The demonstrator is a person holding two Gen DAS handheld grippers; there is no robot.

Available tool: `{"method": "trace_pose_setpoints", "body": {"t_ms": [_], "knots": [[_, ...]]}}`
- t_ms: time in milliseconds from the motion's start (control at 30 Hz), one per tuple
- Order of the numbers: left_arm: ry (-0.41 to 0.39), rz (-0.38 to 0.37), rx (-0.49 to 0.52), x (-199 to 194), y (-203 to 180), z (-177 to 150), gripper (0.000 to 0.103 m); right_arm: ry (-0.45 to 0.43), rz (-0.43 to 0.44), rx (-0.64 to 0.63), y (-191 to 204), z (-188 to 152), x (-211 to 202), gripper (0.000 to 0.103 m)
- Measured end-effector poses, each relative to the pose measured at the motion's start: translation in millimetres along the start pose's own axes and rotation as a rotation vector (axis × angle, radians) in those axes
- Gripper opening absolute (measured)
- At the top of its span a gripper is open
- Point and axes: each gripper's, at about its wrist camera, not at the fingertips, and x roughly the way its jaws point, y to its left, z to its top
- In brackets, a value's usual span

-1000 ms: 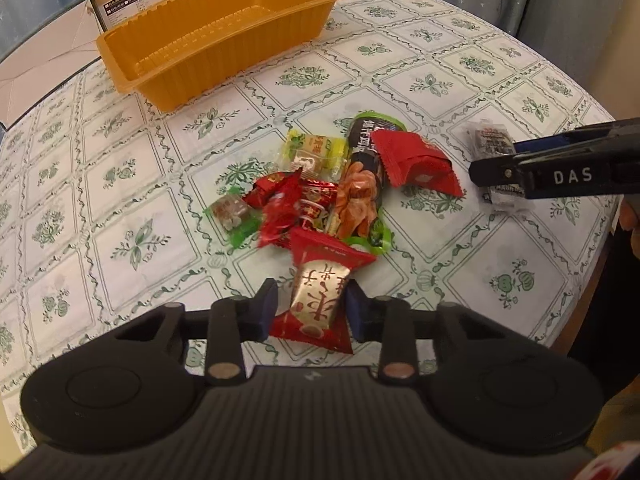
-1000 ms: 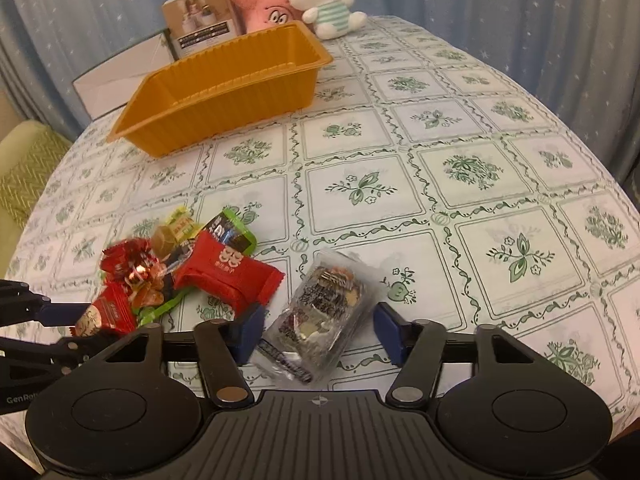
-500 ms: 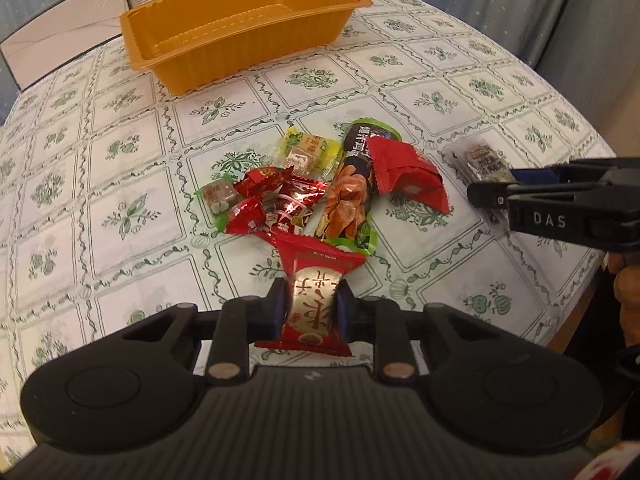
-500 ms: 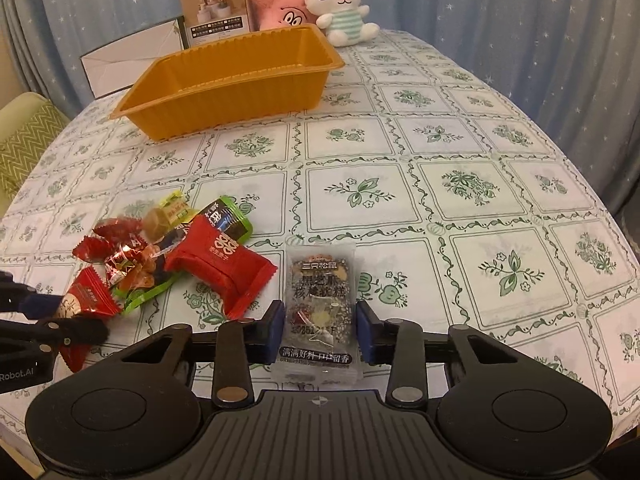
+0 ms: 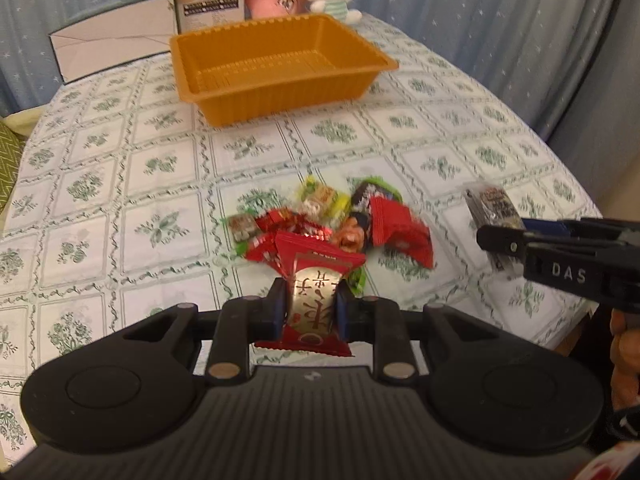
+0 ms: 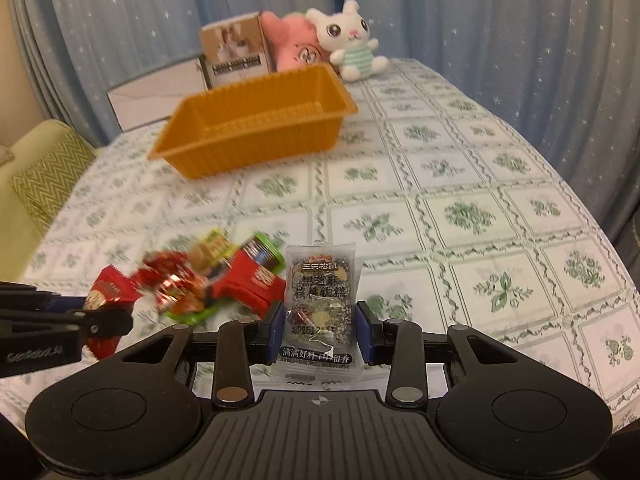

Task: Organize snacks
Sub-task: 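Carry both snacks over the orange tray and open both tools to drop them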

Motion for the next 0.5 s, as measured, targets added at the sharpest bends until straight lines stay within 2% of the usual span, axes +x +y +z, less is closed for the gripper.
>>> {"method": "trace_pose_setpoints", "body": {"t_ms": [233,500], "knots": [[-0.084,0.011,-0.024,-12,3,37,0.022,-0.048,0.044,-0.017,6,30,-4,0.037],[-0.161,0.021,-0.043,5,17,96,0.022,-0.125,0.074,-0.058,7,91,17,0.037]]}}
